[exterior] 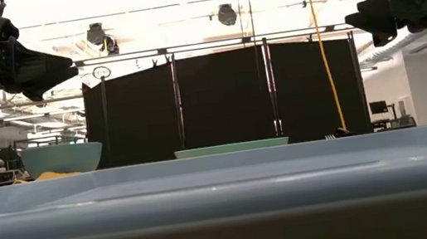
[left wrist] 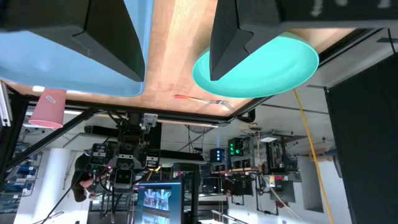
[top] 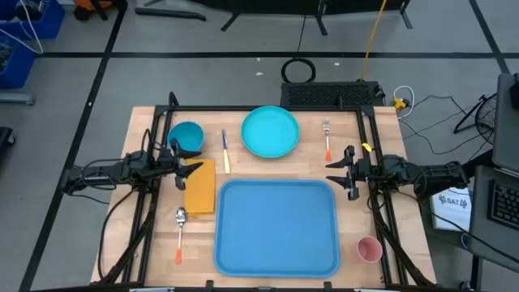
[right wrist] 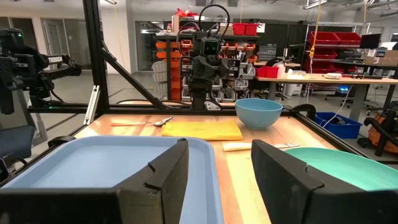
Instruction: Set up tray
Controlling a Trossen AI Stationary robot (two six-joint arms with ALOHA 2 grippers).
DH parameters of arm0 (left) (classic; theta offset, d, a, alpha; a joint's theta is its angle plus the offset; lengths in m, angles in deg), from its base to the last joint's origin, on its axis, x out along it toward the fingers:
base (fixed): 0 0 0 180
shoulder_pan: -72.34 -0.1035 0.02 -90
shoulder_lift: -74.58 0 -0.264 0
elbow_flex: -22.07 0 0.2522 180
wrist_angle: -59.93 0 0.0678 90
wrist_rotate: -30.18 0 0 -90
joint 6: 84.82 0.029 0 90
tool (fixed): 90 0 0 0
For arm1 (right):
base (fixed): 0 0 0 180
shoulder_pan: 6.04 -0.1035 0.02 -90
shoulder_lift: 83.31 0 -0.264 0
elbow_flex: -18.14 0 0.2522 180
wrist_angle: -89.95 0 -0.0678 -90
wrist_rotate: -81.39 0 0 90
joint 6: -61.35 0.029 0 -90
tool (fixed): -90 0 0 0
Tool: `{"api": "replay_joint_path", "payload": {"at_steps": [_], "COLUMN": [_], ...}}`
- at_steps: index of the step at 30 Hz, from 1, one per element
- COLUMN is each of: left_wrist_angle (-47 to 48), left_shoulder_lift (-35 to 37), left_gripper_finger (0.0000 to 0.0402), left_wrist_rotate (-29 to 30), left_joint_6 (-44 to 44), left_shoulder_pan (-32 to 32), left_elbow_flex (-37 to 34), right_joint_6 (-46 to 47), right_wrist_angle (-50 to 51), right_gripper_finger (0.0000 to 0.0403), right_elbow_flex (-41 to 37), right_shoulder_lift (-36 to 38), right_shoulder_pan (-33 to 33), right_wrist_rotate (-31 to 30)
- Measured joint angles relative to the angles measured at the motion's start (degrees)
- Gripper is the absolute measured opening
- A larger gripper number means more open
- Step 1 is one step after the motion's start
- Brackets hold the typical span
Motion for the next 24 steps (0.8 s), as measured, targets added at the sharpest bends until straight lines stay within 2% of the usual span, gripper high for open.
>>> {"api": "replay_joint_path", "payload": {"at_steps": [19, 24], "left_wrist_angle": [-0.15, -4.72], "left_shoulder_lift": [0.0, 0.0], "left_gripper_finger": [0.0186, 0.0186], "left_wrist_rotate": [0.0, 0.0], "left_joint_6": [0.0, -0.5], "left_shoulder_pan": [0.02, 0.0], "left_elbow_flex": [0.0, -0.09], "right_joint_6": [-2.82, -2.84], "right_wrist_angle": [0.01, -0.02], "right_gripper_finger": [0.0167, 0.0167], "right_elbow_flex": [0.0, 0.02], "right_shoulder_lift": [-0.01, -0.02], "right_shoulder_pan": [0.0, 0.0], "right_wrist_rotate": [0.0, 0.0]}}
